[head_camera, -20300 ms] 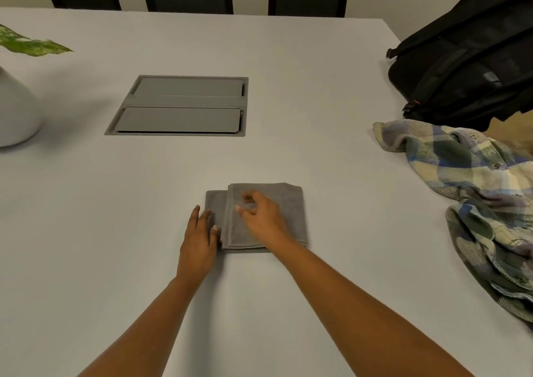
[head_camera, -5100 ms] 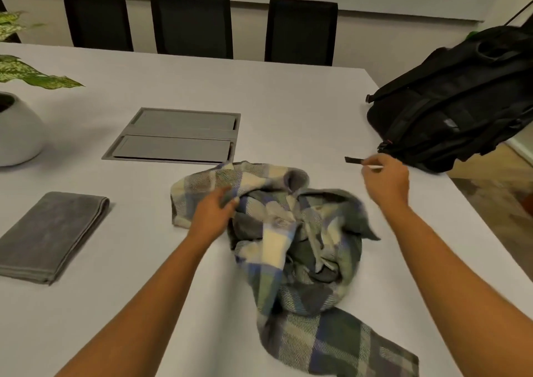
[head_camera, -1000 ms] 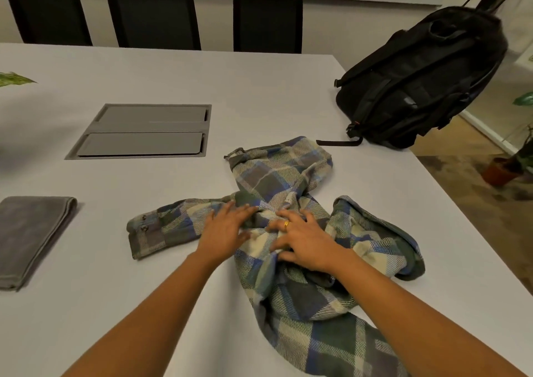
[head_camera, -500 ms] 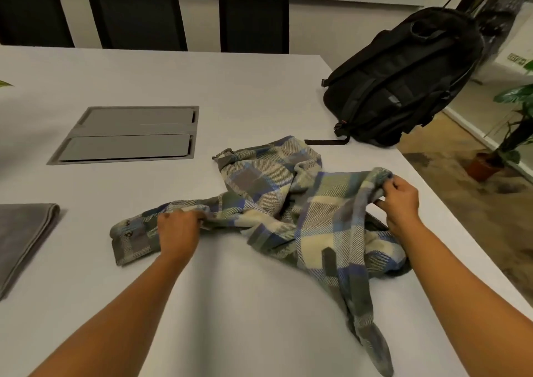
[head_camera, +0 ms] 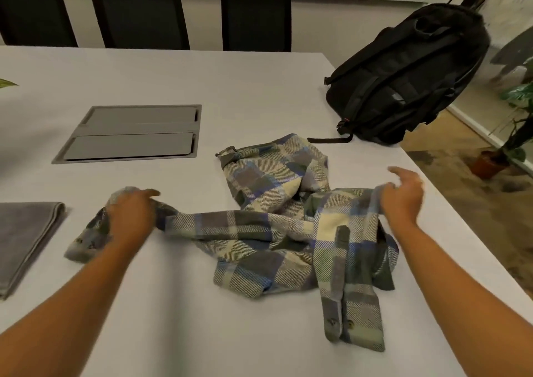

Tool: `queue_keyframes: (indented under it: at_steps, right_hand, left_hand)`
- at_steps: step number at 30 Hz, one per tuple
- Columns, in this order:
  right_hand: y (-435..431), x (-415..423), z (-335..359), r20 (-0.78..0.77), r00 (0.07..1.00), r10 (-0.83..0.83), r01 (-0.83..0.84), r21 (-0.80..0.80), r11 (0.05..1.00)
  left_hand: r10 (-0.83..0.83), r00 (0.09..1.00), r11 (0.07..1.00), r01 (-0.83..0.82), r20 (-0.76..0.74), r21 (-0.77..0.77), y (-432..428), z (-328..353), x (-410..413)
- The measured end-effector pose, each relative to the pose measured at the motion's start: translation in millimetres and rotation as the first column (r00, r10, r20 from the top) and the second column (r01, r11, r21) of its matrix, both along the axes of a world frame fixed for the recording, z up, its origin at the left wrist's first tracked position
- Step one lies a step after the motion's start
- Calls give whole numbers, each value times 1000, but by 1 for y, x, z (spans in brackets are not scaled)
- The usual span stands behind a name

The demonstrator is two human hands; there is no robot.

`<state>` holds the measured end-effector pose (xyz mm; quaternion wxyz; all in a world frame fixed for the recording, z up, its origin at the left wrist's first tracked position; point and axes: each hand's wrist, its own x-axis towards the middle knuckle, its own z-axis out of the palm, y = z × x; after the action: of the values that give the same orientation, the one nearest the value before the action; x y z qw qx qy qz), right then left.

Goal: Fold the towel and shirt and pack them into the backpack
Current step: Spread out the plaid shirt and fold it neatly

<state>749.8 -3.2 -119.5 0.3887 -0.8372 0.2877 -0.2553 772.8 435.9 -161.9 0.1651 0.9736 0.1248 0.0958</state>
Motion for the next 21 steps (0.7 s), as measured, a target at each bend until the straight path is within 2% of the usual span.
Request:
queue_keyframes:
  at_steps: [1,2,3,5,6,7,10,12,16,21]
  right_hand:
    - [19,-1,0,-12,993,118,-119,-105,987]
    - [36,-1,-2,-99,967,233,-248,-190,950]
    - [52,-1,-5,-268,907,324,-391,-256,884]
    - [73,-2,-14,-651,668,361,-646,-266,715]
    - [81,-4,-19,-750,568,338,-712,-242,659]
    - [85,-5,-26,-793,518,319,-741,-230,631]
    - [87,-9,-40,-785,537,308,-732,-253,633]
    - [85,-9,-42,-775,546,320,-724,-243,646]
    - [69,-11,-40,-760,558,335,-732,-260,630]
    - [39,-8,-31,-696,613,375,-673,-210,709]
  left_hand:
    - [-78,996,996,79,42,-29,-19,-2,-2]
    - [-170,981,984,174,89,-42,-39,-6,-4]
    - [-269,955,960,276,126,-44,-60,-8,-8]
    - [-448,887,884,458,113,-91,-103,-10,-17]
    - [-529,846,839,533,61,-110,-122,-12,-22]
    - [-598,801,798,595,-4,-95,-139,-13,-26]
    - [-665,710,734,679,-231,-29,-171,-22,-31]
    - [-627,710,740,672,-321,41,-177,-30,-32]
    - [-513,777,726,620,-365,299,-172,-35,-34]
    - [-479,820,708,572,-314,415,-147,-28,-28]
